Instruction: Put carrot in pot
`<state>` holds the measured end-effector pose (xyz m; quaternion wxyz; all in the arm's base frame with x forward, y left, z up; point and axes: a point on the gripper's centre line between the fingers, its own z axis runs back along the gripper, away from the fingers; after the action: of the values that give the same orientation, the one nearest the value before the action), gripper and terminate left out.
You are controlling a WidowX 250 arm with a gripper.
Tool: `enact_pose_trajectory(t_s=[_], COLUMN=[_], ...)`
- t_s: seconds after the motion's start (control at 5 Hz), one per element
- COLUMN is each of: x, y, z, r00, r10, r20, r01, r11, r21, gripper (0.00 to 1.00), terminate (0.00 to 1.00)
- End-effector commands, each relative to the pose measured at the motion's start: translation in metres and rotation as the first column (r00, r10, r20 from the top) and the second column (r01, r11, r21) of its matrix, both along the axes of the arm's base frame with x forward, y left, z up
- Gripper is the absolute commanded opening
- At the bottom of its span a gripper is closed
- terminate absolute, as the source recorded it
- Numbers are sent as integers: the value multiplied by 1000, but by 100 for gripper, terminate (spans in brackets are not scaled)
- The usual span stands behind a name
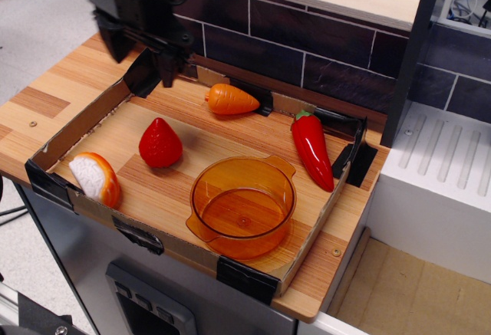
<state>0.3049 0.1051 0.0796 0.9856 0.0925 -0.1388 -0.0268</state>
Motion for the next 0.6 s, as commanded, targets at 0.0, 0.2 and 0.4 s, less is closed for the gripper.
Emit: enact_pose_trajectory(t_s=[0.0, 0.2, 0.4], x=[10, 16, 28], y=[-40, -54, -62], z=[26, 19, 11], r00=[887, 756, 719], r10=[-461, -651, -691], r20=[11, -60, -81], r01=[461, 651, 689], r11=[888, 759, 723], r21=[-1, -29, -54], gripper=[100, 100, 100], terminate=[0, 0, 0])
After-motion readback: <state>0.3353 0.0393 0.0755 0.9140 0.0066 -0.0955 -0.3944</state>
